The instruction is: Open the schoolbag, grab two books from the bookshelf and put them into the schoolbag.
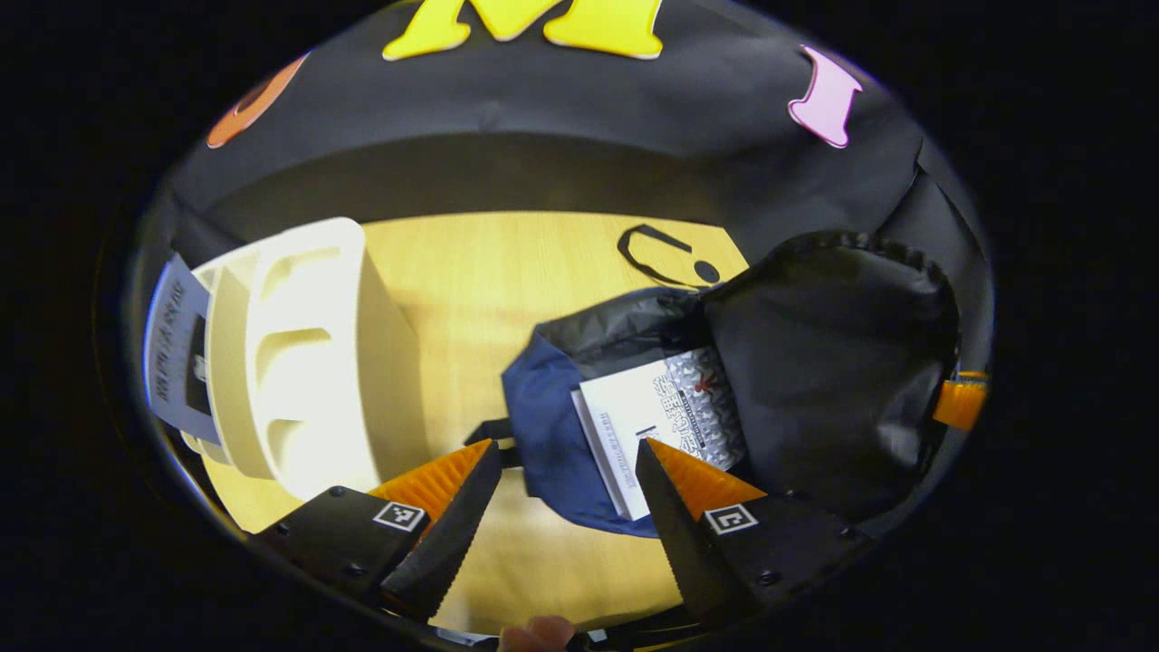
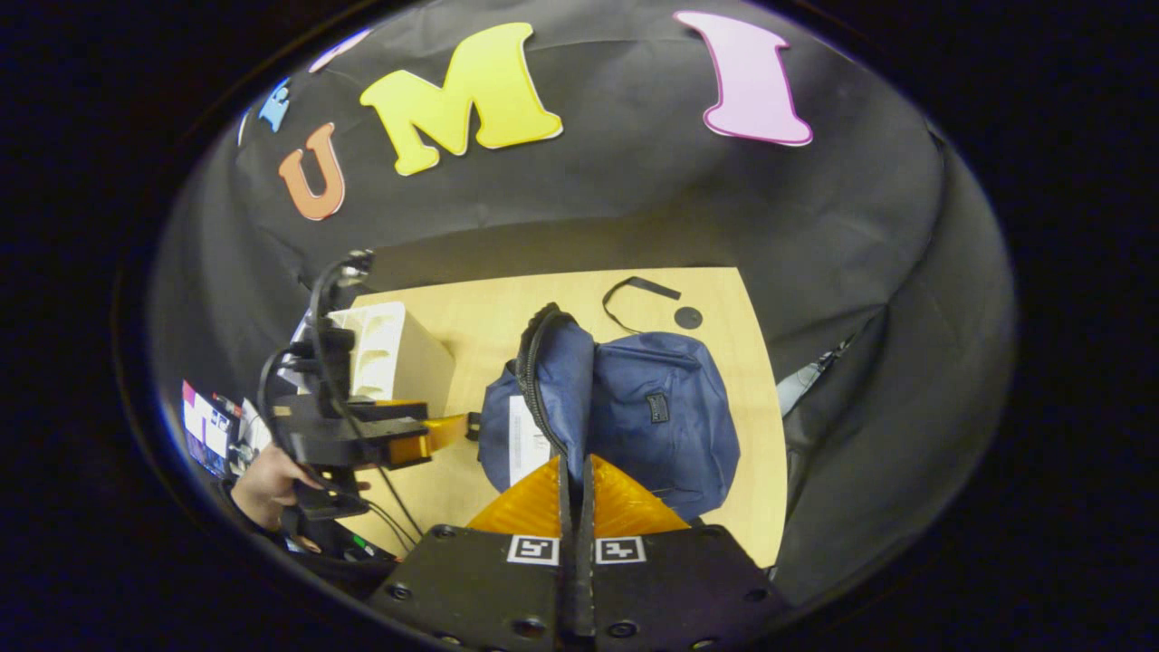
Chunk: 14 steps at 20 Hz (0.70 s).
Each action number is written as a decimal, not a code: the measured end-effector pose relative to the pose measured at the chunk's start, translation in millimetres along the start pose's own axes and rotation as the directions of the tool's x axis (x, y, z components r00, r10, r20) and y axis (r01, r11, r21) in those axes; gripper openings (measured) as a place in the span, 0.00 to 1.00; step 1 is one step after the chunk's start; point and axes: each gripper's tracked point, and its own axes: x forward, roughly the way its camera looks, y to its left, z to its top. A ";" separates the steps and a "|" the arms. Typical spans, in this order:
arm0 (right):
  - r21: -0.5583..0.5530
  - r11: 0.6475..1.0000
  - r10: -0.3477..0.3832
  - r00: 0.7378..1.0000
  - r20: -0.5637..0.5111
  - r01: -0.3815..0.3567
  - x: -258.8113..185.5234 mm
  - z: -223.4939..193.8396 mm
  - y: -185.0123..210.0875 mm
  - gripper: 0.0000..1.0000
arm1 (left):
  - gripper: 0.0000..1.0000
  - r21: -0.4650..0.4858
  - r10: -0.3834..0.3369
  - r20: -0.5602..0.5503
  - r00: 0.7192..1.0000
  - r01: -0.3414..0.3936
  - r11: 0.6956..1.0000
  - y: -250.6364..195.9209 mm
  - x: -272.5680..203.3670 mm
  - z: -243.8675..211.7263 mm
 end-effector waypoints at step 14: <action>-0.030 1.000 0.007 1.000 0.006 -0.007 9.9 -7.5 26.5 0.00 | 0.95 -0.084 0.325 0.255 0.911 -0.314 0.946 199.9 -214.0 53.8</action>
